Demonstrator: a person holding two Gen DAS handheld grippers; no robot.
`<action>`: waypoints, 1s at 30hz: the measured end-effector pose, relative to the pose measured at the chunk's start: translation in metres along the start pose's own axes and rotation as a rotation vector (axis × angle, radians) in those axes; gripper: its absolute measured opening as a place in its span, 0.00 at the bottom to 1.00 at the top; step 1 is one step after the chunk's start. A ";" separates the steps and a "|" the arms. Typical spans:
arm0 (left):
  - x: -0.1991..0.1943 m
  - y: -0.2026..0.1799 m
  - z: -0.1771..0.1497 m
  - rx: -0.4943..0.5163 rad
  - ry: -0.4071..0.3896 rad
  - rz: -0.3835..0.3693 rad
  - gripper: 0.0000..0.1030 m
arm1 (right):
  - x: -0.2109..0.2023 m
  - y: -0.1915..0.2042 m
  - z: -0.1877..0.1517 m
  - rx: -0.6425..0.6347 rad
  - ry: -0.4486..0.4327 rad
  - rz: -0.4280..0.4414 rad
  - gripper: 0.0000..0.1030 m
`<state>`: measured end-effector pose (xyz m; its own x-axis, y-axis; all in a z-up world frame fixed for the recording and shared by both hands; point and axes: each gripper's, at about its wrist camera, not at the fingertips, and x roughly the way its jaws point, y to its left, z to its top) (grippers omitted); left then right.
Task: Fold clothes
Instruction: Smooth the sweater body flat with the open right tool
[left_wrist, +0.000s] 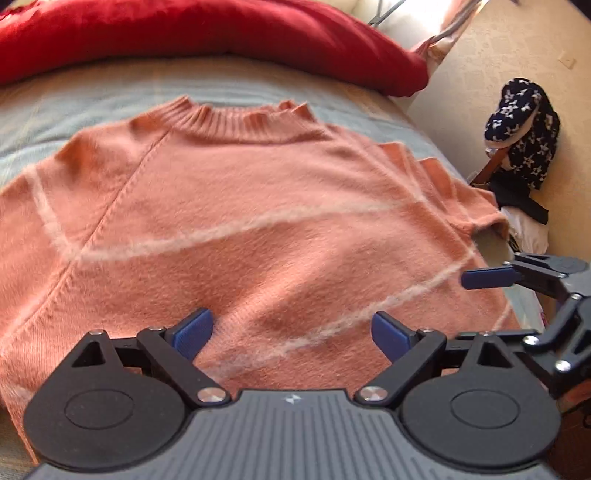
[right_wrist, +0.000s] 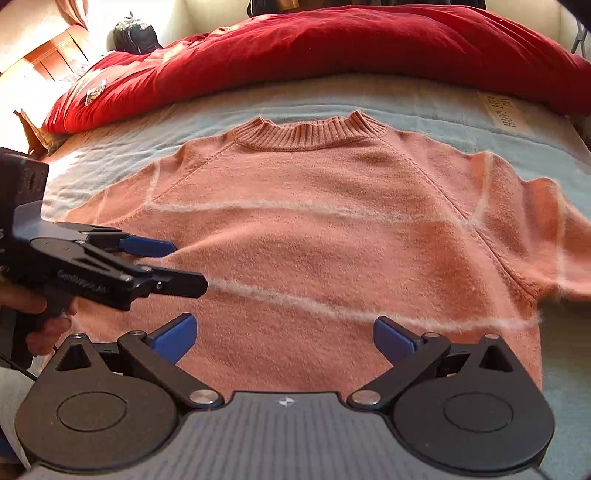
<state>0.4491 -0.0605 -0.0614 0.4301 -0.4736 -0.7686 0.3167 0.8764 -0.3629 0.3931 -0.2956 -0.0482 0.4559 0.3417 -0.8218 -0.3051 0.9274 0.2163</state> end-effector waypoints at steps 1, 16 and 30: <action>-0.005 -0.004 0.003 0.002 0.000 0.018 0.90 | -0.005 0.000 -0.005 -0.003 0.006 -0.012 1.00; -0.058 0.015 -0.048 -0.274 -0.061 0.086 0.87 | -0.017 0.004 -0.055 0.049 0.076 -0.006 1.00; -0.121 0.061 -0.064 -0.151 -0.138 0.166 0.88 | 0.024 0.070 -0.063 -0.114 0.121 -0.134 1.00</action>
<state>0.3621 0.0558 -0.0247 0.5798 -0.3208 -0.7490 0.1071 0.9413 -0.3202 0.3301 -0.2321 -0.0861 0.3975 0.1897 -0.8978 -0.3441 0.9378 0.0458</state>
